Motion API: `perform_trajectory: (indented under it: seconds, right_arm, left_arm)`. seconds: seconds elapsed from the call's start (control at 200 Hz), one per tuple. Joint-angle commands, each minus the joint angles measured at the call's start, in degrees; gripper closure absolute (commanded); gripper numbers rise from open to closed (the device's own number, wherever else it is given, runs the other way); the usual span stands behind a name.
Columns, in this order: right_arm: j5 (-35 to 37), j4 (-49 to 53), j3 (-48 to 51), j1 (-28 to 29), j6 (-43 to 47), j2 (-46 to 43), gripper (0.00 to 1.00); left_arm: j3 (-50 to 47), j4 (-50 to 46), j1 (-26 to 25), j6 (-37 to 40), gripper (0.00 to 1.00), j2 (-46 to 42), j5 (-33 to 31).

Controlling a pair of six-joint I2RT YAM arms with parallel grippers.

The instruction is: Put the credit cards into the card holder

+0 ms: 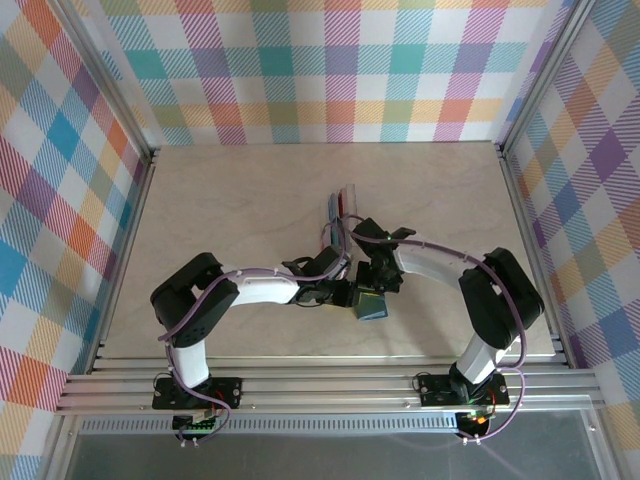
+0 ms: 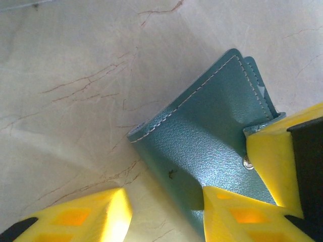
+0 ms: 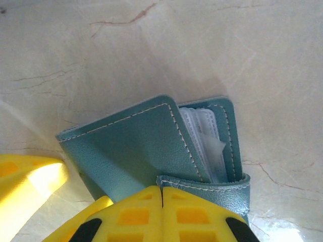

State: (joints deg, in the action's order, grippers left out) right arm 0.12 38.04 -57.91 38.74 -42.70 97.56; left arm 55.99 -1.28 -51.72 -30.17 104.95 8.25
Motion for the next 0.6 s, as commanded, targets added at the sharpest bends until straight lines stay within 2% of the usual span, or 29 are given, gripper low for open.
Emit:
perform_trajectory:
  seconds: [0.0, 0.25, 0.595]
  right_arm:
    - [-13.6, -13.4, 7.7, 5.6, 2.6, 8.5, 1.0]
    - [-18.2, -15.4, 9.1, 3.1, 6.1, 3.5, 1.0]
    - [-20.8, -14.5, 10.0, 3.0, 7.8, 5.7, 1.0]
  left_arm:
    - [-1.2, 5.5, 0.7, -3.7, 0.64, 4.0, 1.7]
    - [-0.9, 5.7, 0.7, -3.9, 0.68, 6.2, 1.7]
    - [0.1, 5.3, 0.7, -3.7, 0.68, 7.1, 1.5]
